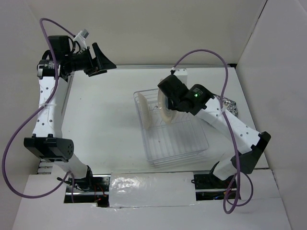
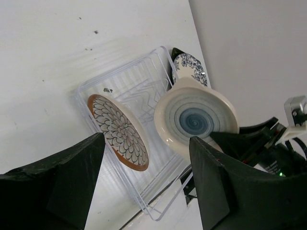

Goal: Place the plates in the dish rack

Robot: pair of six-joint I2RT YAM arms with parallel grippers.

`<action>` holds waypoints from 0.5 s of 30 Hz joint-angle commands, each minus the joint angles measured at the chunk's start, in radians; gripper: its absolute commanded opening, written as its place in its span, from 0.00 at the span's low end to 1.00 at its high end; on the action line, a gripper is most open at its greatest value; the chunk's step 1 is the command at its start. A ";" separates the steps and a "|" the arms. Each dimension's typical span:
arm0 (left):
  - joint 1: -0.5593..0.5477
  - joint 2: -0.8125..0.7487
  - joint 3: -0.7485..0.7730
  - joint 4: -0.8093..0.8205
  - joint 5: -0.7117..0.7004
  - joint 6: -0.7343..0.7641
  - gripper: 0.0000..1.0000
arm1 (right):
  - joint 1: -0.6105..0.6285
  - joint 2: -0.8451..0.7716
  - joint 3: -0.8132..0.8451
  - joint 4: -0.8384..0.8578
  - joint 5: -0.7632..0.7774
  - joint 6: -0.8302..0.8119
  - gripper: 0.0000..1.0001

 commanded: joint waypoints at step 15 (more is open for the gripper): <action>0.039 -0.013 -0.027 0.008 0.022 0.024 0.83 | 0.041 0.127 0.109 0.095 0.056 0.060 0.00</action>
